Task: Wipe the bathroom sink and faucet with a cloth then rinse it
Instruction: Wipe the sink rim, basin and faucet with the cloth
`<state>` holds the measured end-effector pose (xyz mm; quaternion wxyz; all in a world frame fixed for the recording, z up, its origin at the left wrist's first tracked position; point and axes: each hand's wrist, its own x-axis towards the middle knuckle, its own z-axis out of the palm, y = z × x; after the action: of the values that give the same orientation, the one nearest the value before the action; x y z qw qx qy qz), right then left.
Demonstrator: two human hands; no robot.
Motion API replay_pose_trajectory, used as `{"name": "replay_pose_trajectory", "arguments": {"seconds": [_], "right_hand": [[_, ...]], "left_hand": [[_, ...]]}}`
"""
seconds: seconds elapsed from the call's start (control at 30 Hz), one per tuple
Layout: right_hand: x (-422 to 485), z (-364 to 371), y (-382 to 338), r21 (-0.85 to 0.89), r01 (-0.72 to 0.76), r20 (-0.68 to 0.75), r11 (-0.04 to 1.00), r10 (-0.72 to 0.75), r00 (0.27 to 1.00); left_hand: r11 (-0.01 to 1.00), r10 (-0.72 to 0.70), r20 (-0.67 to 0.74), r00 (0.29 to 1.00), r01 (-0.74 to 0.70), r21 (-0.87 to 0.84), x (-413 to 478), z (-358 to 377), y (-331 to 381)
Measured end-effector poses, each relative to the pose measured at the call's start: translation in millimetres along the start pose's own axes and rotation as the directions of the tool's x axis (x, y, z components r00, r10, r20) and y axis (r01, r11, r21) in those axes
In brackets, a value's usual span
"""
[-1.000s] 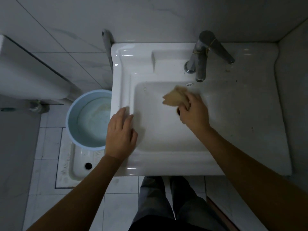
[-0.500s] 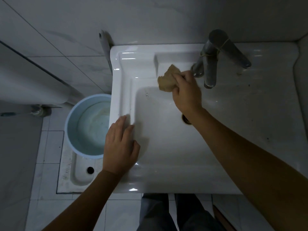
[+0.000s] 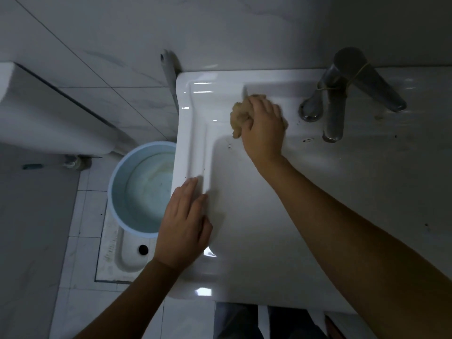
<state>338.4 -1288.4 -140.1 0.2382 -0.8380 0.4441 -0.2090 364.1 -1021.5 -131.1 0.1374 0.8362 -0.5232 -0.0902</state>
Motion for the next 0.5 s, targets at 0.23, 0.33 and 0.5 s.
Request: {"name": "replay_pose_trajectory", "arguments": {"seconds": [0.23, 0.33, 0.5], "right_hand": [[-2, -33, 26, 0.038, 0.195, 0.224, 0.980, -0.198, 0.954], [-34, -42, 37, 0.158, 0.223, 0.218, 0.962, -0.254, 0.942], [-38, -39, 55, 0.182, 0.057, 0.063, 0.982, -0.070, 0.996]], "left_hand": [[1.000, -0.009, 0.009, 1.000, 0.009, -0.007, 0, 1, 0], [1.000, -0.012, 0.012, 1.000, 0.012, -0.005, 1, -1, 1], [1.000, 0.001, 0.002, 1.000, -0.001, 0.008, 1, -1, 1]]}}
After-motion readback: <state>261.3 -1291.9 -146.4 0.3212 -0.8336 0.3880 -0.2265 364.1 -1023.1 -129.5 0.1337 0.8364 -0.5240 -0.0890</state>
